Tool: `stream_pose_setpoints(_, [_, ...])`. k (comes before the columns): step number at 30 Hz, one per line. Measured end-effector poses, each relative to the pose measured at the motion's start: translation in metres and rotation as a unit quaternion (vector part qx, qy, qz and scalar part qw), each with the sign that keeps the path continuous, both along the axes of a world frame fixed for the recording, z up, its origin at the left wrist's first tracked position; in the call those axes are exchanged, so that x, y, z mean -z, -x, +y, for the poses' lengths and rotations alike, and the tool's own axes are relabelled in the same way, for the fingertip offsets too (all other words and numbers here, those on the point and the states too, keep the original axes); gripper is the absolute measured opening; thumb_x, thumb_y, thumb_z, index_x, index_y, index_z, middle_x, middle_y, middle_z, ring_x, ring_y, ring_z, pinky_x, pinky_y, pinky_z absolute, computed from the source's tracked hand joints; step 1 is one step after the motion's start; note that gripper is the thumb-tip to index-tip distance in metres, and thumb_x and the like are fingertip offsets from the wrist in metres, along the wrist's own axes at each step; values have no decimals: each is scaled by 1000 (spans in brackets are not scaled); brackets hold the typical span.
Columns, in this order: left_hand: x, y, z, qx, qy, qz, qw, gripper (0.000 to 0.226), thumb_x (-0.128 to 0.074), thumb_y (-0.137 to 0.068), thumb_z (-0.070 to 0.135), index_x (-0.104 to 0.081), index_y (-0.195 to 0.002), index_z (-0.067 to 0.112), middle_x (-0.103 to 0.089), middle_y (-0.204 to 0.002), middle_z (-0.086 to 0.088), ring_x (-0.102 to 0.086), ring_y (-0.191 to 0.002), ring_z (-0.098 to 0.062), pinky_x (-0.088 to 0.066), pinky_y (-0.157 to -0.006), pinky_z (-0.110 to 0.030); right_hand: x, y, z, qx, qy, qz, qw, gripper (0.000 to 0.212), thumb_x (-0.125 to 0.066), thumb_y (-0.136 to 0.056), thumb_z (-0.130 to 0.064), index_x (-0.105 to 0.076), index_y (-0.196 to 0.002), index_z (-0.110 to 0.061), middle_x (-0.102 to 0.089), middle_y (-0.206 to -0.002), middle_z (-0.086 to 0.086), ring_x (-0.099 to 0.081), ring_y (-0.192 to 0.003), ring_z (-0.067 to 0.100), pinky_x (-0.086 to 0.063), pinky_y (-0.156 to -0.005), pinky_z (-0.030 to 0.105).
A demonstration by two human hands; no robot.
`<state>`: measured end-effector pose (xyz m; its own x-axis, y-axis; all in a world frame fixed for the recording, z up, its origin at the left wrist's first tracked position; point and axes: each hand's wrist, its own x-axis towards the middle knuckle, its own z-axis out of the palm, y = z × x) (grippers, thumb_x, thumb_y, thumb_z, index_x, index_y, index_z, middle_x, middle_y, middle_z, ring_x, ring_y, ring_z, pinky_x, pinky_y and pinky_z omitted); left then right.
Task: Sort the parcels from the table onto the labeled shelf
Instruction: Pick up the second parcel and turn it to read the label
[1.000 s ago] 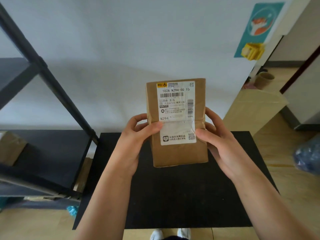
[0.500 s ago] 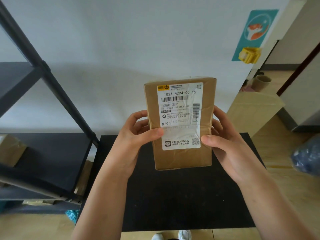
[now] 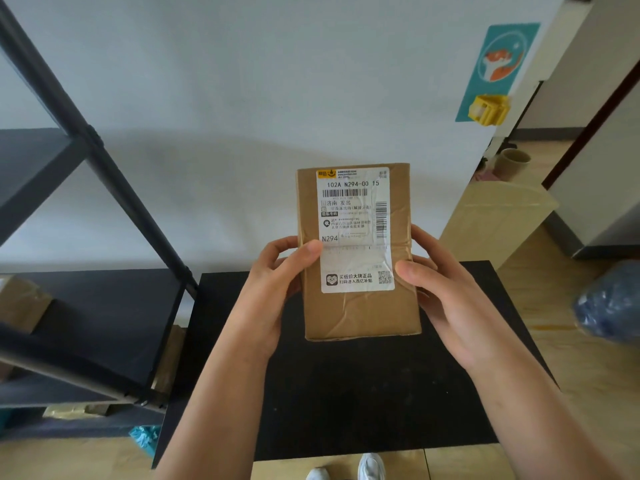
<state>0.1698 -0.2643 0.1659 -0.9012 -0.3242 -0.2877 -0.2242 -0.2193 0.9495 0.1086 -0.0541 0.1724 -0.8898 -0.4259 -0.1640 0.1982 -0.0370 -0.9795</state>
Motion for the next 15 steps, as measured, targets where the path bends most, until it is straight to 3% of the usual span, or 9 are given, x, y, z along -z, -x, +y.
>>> stream_pose_setpoints(6, [4, -8, 2, 5, -3, -24, 1000, 83, -79, -61, 59, -58, -129, 17, -77, -114, -3, -72, -108, -23, -52, -103, -48, 4, -13, -2, 20, -11, -9, 1000, 53, -71, -72, -30, -58, -121, -45, -80, -102, -4, -74, -103, 13, -48, -105, 48])
stream_pose_setpoints(15, [18, -27, 3, 18, -4, -35, 999, 76, -74, -68, 58, -56, -134, 26, -73, -120, 0, -70, -110, -20, -51, -104, -49, 22, -38, -9, 41, -38, -14, 998, 63, -75, -73, -37, -56, -132, -48, -73, -122, -8, -66, -118, 13, -46, -108, 49])
